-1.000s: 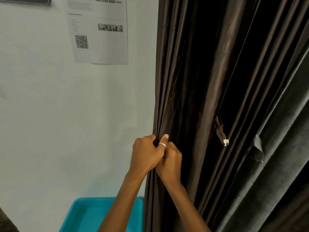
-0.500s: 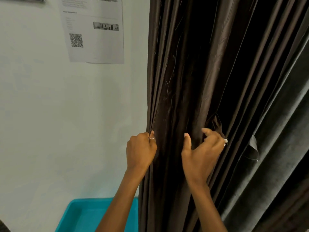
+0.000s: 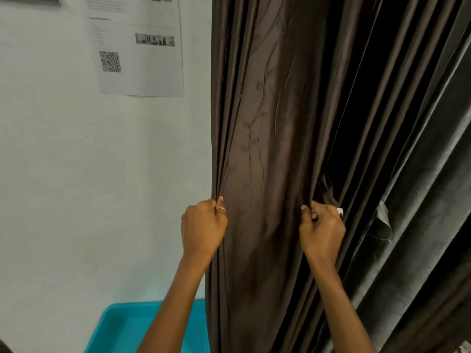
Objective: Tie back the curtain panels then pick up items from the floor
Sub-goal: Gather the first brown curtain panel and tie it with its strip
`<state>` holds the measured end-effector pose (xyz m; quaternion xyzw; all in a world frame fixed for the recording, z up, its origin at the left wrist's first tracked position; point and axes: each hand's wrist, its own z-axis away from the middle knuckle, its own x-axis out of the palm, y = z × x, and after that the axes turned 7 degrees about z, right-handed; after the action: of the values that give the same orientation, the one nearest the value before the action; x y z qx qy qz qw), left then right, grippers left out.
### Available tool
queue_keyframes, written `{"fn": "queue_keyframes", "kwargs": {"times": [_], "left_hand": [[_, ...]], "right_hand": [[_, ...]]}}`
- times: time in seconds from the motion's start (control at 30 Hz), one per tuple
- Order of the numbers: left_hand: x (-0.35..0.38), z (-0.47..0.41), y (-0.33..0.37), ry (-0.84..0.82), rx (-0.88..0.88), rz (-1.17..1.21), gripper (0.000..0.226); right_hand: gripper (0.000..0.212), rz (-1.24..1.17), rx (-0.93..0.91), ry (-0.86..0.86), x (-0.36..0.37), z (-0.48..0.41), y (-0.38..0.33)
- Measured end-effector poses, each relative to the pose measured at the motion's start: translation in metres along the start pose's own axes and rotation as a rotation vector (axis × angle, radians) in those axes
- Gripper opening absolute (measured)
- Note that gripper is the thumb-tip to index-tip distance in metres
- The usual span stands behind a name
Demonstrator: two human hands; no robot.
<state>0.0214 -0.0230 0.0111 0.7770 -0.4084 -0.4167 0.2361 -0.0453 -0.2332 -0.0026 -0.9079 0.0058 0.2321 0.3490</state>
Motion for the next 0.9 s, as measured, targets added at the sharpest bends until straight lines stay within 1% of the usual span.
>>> {"fn": "queue_keyframes", "kwargs": {"times": [0.07, 0.23, 0.33, 0.43, 0.5, 0.6, 0.7, 0.73, 0.8, 0.9], "left_hand": [[0.007, 0.005, 0.006, -0.02, 0.032, 0.004, 0.054], [0.02, 0.011, 0.019, -0.077, 0.102, 0.04, 0.055], [0.022, 0.012, 0.017, -0.118, 0.112, 0.141, 0.048], [0.019, 0.016, 0.013, -0.153, 0.114, 0.234, 0.047], [0.016, 0.016, 0.011, -0.196, 0.088, 0.251, 0.045], [0.013, 0.016, 0.016, -0.227, 0.06, 0.221, 0.047], [0.011, 0.015, 0.029, -0.19, 0.005, 0.128, 0.066], [0.011, 0.014, 0.033, -0.161, -0.013, 0.096, 0.067], [0.011, 0.011, 0.037, -0.118, -0.025, 0.055, 0.06], [0.011, 0.01, 0.038, -0.111, -0.022, 0.027, 0.055]], "right_hand": [[0.022, -0.056, -0.084, -0.019, 0.006, 0.027, -0.013], [0.013, -0.173, -0.22, -0.17, 0.019, 0.059, -0.054], [0.012, -0.216, -0.241, -0.249, 0.026, 0.06, -0.066], [0.015, -0.23, -0.227, -0.263, 0.032, 0.061, -0.067], [0.015, -0.25, -0.239, -0.269, 0.035, 0.065, -0.065], [0.016, -0.287, -0.25, -0.287, 0.037, 0.075, -0.064], [0.02, -0.355, -0.253, -0.255, 0.038, 0.076, -0.065], [0.019, -0.313, -0.278, -0.242, 0.038, 0.076, -0.066], [0.013, -0.26, -0.288, -0.257, 0.039, 0.077, -0.064], [0.011, -0.282, -0.276, -0.324, 0.034, 0.072, -0.06]]}}
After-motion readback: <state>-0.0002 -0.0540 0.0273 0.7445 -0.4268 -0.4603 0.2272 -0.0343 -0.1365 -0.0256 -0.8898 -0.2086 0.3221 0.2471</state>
